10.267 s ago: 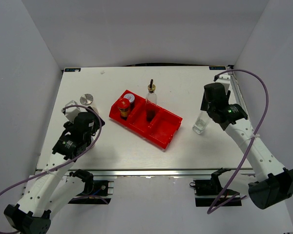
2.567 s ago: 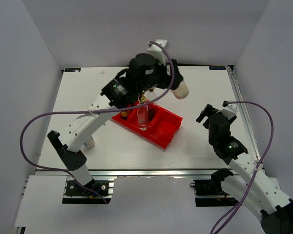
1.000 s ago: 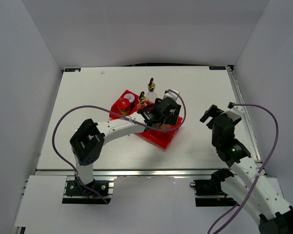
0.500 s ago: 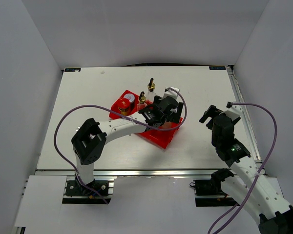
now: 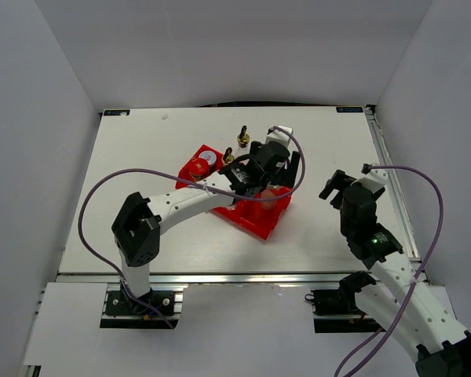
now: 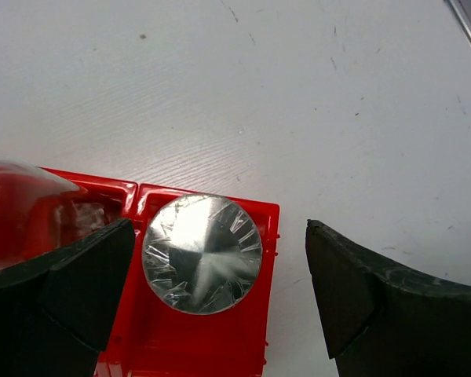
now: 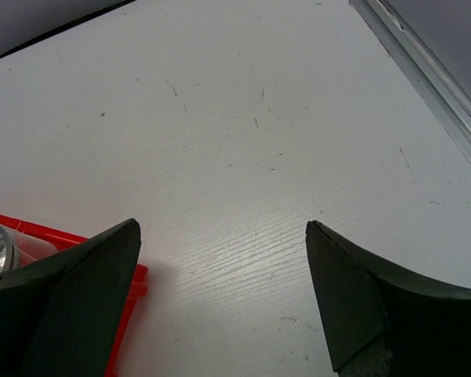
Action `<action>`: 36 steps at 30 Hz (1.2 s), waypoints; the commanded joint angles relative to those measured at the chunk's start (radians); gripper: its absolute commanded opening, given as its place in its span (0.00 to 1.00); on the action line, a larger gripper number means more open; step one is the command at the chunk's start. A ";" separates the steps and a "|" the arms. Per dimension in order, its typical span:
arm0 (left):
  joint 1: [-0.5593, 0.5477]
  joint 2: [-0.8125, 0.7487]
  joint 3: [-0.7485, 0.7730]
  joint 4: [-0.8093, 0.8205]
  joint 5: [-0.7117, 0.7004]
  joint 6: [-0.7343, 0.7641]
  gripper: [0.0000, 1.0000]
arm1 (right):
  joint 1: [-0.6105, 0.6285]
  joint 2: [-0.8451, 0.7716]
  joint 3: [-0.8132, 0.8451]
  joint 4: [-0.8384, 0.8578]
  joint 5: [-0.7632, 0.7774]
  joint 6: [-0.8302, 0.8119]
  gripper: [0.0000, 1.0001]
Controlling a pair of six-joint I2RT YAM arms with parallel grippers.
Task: Organize the condiment bottles
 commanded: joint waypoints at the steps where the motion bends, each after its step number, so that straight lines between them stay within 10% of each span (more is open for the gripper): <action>1: -0.002 -0.081 0.115 -0.116 -0.061 -0.003 0.98 | -0.005 -0.007 0.015 0.029 -0.008 -0.027 0.89; 13: 0.001 -0.157 0.373 -0.331 -0.349 -0.009 0.98 | -0.005 -0.010 0.014 0.030 -0.010 -0.044 0.89; 36: 0.788 -0.739 -0.495 -0.521 -0.250 -0.503 0.98 | -0.007 0.045 0.023 0.032 -0.011 -0.051 0.89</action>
